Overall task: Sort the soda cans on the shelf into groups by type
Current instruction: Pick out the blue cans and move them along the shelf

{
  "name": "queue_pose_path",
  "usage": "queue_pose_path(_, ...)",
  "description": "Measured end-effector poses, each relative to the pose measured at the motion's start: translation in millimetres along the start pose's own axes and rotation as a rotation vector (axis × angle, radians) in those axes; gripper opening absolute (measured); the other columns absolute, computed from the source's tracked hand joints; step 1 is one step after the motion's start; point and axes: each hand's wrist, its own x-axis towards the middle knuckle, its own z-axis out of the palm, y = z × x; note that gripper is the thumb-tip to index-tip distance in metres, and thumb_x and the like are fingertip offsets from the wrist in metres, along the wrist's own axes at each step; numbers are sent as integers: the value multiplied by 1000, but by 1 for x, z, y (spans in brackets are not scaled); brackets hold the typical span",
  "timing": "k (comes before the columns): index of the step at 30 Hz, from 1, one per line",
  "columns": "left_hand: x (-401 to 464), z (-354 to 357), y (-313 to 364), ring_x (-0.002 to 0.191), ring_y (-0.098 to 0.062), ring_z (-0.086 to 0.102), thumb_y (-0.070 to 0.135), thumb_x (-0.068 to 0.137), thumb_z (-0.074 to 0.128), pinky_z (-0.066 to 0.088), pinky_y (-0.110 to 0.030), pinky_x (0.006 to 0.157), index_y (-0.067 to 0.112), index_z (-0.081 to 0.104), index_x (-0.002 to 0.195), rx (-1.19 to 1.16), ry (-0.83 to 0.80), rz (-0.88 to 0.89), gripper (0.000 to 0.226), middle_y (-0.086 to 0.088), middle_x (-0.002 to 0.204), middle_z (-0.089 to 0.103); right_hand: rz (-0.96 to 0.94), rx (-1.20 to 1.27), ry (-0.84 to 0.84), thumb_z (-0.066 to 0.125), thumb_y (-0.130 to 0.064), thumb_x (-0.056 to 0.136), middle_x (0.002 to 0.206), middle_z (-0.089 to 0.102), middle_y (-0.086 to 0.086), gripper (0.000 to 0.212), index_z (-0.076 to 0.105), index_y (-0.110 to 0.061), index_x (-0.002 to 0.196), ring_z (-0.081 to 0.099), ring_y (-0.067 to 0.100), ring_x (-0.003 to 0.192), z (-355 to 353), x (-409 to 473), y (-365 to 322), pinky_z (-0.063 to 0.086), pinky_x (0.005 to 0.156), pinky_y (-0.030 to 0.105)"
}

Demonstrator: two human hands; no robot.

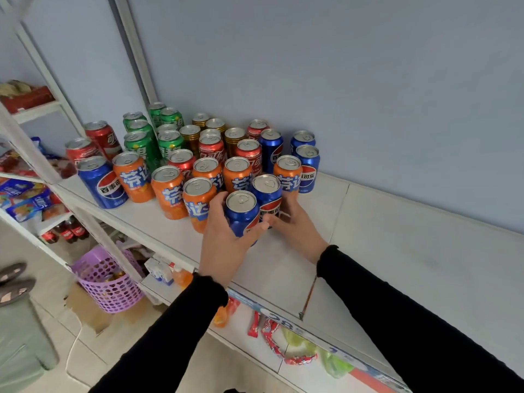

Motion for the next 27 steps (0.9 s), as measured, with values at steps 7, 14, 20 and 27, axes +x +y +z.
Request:
queue_pose_path(7,9,-5,-6,117,-5,54,47,73,84,44,-8,90,25,46,131,23,-26,41,73,10,129,54,45,-52,2,71,-11,90,142,52,-7,69,34,-20,148,55,-2,123,2,10,-7,48,98,17)
queue_pose_path(14,11,-12,6,120,-3,59,31,78,84,49,-30,104,23,52,136,-161,-198,61,66,12,128,65,92,-48,180,78,-17,85,135,61,-2,66,45,-17,142,60,13,121,-12,-23,-6,50,104,32)
queue_pose_path(20,14,34,45,116,-8,63,19,79,84,53,-33,98,21,49,134,-295,-517,124,65,13,124,65,145,-66,393,83,-25,78,129,63,0,68,49,-18,137,62,18,118,-74,-100,-9,53,101,39)
queue_pose_path(27,-30,152,105,111,-6,62,24,76,87,54,-21,87,27,55,129,-279,-778,245,62,16,122,64,196,-92,720,82,-14,80,124,65,4,60,50,-15,130,64,22,112,-171,-231,-22,55,95,36)
